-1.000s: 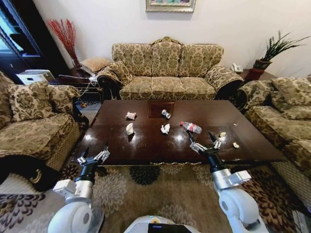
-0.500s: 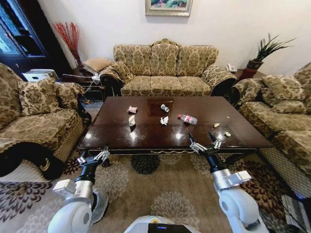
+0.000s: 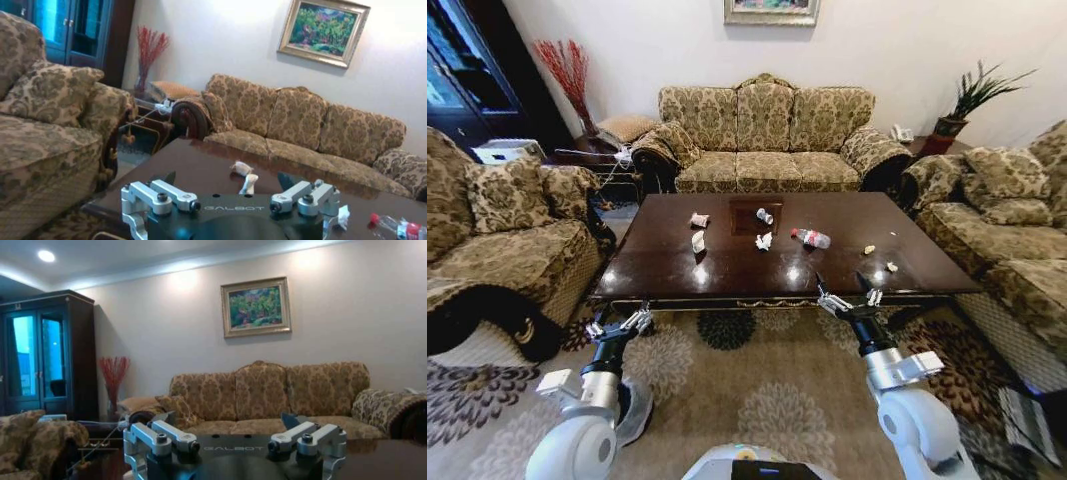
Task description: Move to the front of the table and place the trash on the table into the trash bin.
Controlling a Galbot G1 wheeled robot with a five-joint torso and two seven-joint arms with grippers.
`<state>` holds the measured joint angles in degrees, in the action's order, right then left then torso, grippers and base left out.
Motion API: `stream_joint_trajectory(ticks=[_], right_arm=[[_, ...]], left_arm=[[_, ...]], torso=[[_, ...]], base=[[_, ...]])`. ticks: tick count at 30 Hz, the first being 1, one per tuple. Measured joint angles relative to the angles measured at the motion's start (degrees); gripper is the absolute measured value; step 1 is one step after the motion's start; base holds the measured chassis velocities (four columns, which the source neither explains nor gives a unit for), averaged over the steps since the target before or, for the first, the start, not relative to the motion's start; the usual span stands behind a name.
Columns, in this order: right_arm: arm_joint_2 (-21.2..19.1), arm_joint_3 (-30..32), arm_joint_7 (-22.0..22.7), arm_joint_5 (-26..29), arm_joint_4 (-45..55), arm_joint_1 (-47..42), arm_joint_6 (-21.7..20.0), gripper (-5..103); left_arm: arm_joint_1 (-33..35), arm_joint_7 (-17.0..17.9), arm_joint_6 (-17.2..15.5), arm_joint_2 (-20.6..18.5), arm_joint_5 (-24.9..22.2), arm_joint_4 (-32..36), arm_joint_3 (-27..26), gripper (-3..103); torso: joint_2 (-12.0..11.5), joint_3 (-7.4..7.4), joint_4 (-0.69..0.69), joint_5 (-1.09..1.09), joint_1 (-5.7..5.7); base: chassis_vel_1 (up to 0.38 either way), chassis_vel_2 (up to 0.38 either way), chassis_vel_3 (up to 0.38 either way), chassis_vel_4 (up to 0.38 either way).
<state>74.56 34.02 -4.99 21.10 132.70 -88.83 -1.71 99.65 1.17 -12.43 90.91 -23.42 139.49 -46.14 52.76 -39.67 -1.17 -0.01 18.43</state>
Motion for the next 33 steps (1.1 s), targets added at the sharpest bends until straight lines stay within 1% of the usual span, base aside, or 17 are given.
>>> stream_joint_trajectory(ticks=[4,11,33], right_arm=[[0.0,0.0,0.0,0.0,0.0,0.0,0.0,100],[0.0,0.0,0.0,0.0,0.0,0.1,0.0,100],[0.0,0.0,0.0,0.0,0.0,0.0,0.0,100]], left_arm=[[0.0,0.0,0.0,0.0,0.0,0.0,0.0,100],[0.0,0.0,0.0,0.0,0.0,0.0,0.0,100],[-0.1,0.0,0.4,-0.4,-0.1,-0.6,-0.3,100]], torso=[[0.0,0.00,0.00,0.01,-0.01],[0.0,-0.08,0.00,0.01,0.13],[0.0,-0.06,0.00,0.02,0.08]], base=[[0.091,-0.115,-0.085,0.089],[-0.013,0.012,0.024,-0.017],[0.000,0.000,0.000,0.000]])
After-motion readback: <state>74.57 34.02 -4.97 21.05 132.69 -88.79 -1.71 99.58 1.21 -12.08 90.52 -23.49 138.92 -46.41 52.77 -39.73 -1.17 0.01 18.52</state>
